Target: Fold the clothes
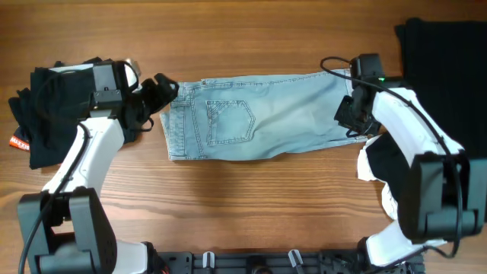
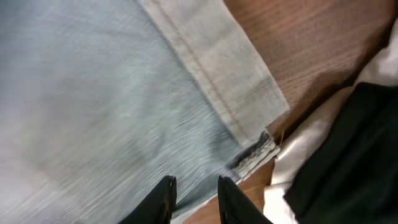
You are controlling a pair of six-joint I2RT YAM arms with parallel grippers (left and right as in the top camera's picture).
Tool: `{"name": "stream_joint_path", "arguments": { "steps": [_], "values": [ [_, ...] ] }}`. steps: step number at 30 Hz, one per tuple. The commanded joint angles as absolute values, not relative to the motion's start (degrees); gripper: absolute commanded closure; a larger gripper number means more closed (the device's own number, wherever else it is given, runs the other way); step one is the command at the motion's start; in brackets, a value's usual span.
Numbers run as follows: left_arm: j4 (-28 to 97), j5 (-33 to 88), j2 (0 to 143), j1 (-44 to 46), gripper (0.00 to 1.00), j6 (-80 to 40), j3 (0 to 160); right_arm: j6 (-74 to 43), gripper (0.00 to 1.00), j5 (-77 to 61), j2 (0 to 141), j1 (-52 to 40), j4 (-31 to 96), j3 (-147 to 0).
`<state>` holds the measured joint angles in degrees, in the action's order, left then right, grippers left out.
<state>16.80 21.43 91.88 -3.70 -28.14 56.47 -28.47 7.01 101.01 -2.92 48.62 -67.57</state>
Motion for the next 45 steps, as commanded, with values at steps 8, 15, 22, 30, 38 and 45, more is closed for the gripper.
{"name": "stream_joint_path", "arguments": {
  "steps": [8, 15, 22, 30, 38, 45],
  "values": [
    [1.54, 23.55, 105.97, 0.30, 0.06, -22.46, 56.47, -25.47, 0.71, -0.10, 99.88, -2.76, 49.36, -67.26],
    [-1.74, 23.57, 107.63, 2.90, 0.82, -22.46, 56.47, -25.54, 0.71, -0.10, 99.88, -2.76, 49.23, -67.22],
    [15.73, 23.59, 96.42, 1.48, 0.96, -23.16, 58.87, -25.43, 0.60, 0.36, 100.55, -2.70, 44.23, -67.05],
    [42.44, 20.32, 81.21, 1.50, 0.96, -24.88, 59.00, -25.45, 0.62, 0.38, 106.26, -2.70, 42.68, -67.05],
    [55.57, 0.19, 82.94, 1.54, 0.96, -29.28, 54.26, -25.67, 0.62, 6.11, 108.57, -2.52, 43.35, -67.05],
    [55.18, 6.07, 82.94, 1.54, 0.96, -33.93, 44.23, -25.41, 0.62, 8.14, 108.60, 0.67, 44.69, -67.05]
  ]
}}
